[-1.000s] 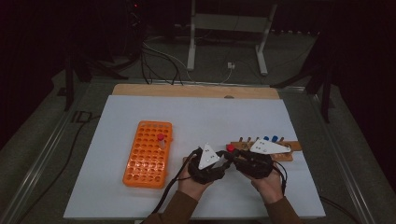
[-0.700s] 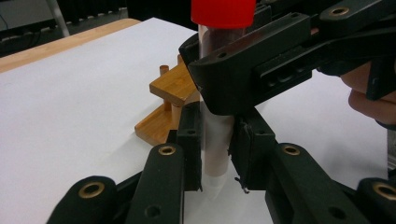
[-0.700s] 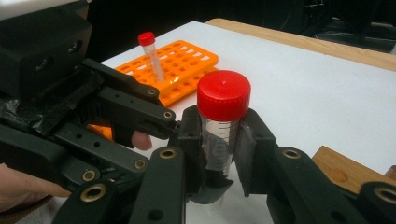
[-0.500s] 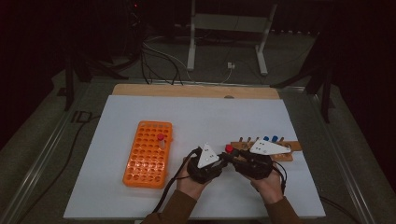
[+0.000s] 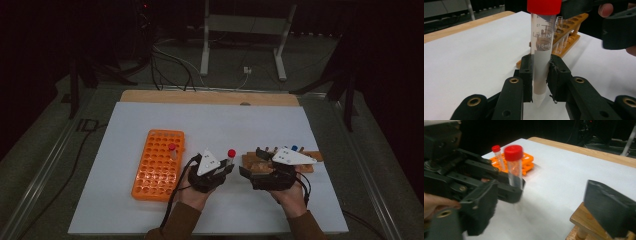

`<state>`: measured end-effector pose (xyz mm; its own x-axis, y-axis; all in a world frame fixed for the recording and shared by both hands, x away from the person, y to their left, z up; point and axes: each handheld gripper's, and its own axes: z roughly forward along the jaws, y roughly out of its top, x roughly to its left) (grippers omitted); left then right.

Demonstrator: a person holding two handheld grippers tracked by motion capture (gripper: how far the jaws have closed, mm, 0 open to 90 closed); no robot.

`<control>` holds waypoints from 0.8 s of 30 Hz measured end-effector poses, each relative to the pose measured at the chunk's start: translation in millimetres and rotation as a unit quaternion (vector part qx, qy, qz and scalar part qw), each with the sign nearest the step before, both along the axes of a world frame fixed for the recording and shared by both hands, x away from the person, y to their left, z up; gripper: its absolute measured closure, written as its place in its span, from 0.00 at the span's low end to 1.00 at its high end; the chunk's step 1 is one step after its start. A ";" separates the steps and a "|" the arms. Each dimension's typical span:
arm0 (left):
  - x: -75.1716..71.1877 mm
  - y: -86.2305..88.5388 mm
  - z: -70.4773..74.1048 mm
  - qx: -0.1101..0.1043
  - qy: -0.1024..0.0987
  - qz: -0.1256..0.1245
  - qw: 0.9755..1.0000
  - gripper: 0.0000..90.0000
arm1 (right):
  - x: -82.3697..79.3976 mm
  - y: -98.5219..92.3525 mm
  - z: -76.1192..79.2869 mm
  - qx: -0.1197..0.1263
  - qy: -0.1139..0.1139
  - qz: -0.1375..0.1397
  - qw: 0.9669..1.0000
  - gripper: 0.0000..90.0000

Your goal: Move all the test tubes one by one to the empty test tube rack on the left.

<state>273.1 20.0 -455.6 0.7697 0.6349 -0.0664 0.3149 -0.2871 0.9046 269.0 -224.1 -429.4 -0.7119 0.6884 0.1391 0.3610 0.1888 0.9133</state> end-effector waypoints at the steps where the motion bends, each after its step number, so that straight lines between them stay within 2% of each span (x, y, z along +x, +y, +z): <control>1: 0.0 2.4 0.4 0.001 -0.001 0.002 1.000 0.84 | 0.5 -0.5 -0.6 -0.001 0.003 0.000 1.000 0.07; 8: 0.8 21.3 1.3 -0.004 0.002 0.019 1.000 0.84 | 1.0 -5.3 -0.9 0.007 0.002 -0.004 1.000 0.01; 14: 0.4 37.0 2.5 -0.006 -0.001 0.033 0.999 0.84 | 1.5 -9.0 -0.8 0.012 0.003 -0.014 1.000 0.00; 24: 1.5 64.2 4.6 -0.005 -0.003 0.054 0.999 0.84 | 1.4 -10.7 -0.7 0.016 0.003 -0.013 1.000 0.00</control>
<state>274.6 84.2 -451.0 0.6980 0.7128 -0.0689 0.3372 -0.2423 0.9097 270.4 -234.8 -430.1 -0.6933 0.7016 0.1648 0.3702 0.1504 0.9167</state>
